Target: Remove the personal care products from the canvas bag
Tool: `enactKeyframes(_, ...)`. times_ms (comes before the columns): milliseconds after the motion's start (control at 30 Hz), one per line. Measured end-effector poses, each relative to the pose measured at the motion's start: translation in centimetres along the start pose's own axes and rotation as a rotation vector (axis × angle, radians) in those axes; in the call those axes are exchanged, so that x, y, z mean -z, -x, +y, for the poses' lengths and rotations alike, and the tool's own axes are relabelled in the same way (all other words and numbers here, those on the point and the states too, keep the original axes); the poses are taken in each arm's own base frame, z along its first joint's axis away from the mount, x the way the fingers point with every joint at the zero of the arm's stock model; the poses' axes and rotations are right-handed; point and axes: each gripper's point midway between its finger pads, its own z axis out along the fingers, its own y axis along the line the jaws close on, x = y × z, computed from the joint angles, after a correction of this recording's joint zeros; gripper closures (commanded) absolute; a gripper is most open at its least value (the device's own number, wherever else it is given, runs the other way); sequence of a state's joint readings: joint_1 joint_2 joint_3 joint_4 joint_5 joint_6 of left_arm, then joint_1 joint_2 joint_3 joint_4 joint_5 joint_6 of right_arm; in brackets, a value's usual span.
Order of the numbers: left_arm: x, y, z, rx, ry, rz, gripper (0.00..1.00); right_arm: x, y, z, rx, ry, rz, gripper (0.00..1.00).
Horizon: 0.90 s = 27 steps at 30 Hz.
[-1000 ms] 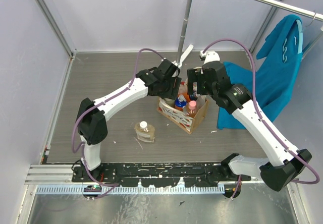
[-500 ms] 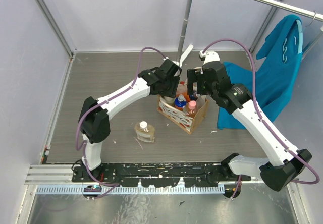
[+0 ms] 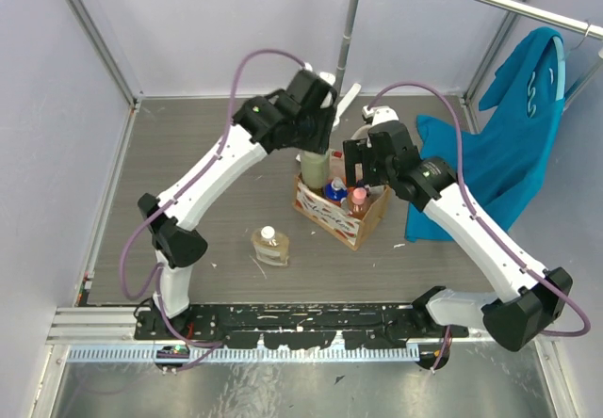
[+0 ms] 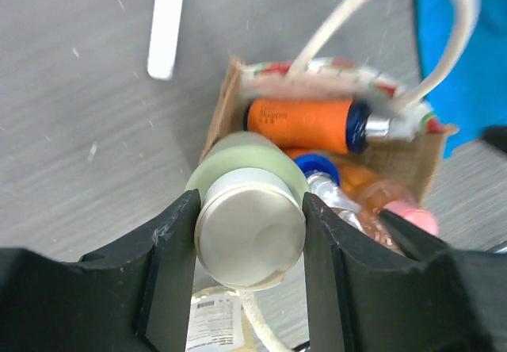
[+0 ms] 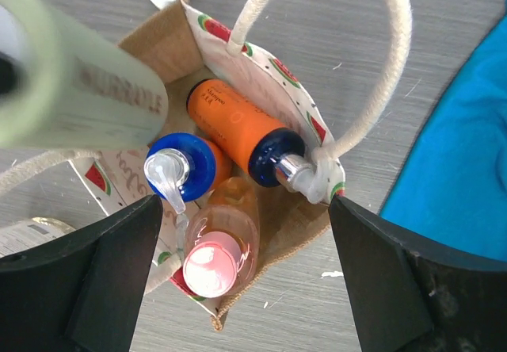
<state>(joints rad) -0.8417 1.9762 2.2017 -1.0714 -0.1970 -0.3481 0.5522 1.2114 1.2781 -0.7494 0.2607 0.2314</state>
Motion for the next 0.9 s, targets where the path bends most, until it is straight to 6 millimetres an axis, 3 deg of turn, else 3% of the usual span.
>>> enactKeyframes(133,5.3,5.0,0.4,0.012,-0.001,-0.161,0.78,-1.0,-1.3,0.7,0.011,0.031,0.053,0.09)
enactKeyframes(300,8.9,6.4,2.8,0.009,0.076,-0.229,0.78,-1.6,-2.5,1.6,0.017,0.072,0.098,0.22)
enactKeyframes(467,9.8,5.4,6.5,0.023,0.177,-0.197,0.78,-1.8,-4.0,1.8,0.015,0.089,0.148,0.29)
enactKeyframes(633,9.9,3.2,10.5,0.056,0.27,-0.136,0.78,-1.8,-5.3,1.8,0.015,0.096,0.193,0.46)
enactKeyframes(767,8.9,0.6,12.9,0.072,0.326,-0.08,0.78,-1.7,-5.9,2.0,0.012,0.109,0.212,0.64)
enactKeyframes(900,6.0,-2.9,14.3,0.085,0.354,-0.014,0.79,-1.7,-6.0,2.1,0.013,0.113,0.214,0.79)
